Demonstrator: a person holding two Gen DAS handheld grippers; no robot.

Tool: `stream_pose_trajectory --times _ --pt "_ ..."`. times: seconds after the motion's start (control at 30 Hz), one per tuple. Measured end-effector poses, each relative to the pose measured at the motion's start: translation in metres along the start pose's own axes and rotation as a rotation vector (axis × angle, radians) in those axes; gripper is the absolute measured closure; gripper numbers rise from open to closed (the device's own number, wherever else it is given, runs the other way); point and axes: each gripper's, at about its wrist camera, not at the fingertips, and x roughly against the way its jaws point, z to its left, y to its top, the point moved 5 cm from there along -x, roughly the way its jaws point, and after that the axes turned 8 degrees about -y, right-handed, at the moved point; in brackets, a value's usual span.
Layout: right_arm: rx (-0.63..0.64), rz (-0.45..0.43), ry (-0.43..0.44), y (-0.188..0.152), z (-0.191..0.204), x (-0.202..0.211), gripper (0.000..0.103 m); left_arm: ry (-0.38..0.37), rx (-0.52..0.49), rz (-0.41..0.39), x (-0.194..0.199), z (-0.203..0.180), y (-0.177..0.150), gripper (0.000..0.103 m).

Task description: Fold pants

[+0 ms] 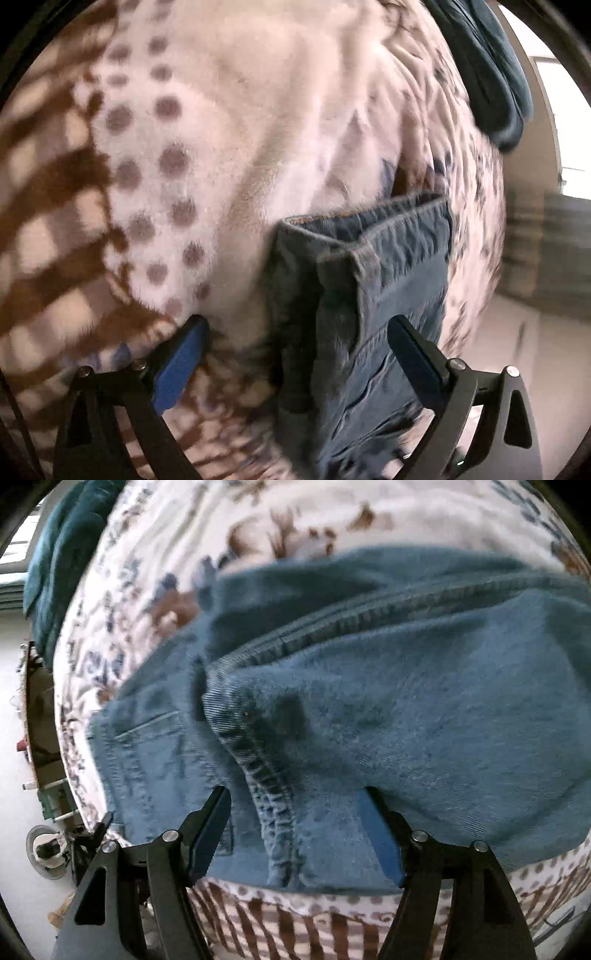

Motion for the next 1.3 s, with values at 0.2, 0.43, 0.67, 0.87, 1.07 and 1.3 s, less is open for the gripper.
stream_pose_trajectory --times 0.2,0.43,0.67,0.87,1.07,1.3 --pt "0.036 -0.018 -0.053 -0.003 0.003 -0.008 0.029 -0.083 -0.046 -0.020 -0.008 -0.034 -0.013 0.005" --pt "0.065 -0.025 -0.090 -0.007 0.009 -0.010 0.029 -0.037 -0.062 0.004 -0.035 -0.025 -0.005 0.005" --pt "0.020 -0.019 -0.076 -0.007 0.015 -0.011 0.029 -0.158 0.003 -0.021 -0.018 -0.031 0.001 0.031" --pt "-0.007 -0.011 -0.084 -0.005 0.003 -0.008 0.029 -0.161 -0.078 0.012 -0.026 -0.036 0.001 0.033" --pt "-0.013 -0.005 -0.121 -0.006 0.006 -0.011 0.029 -0.185 -0.056 0.035 -0.049 -0.036 0.017 0.041" --pt "-0.020 -0.019 -0.100 -0.012 0.004 -0.006 0.029 -0.169 -0.184 0.023 -0.024 -0.070 0.000 0.083"
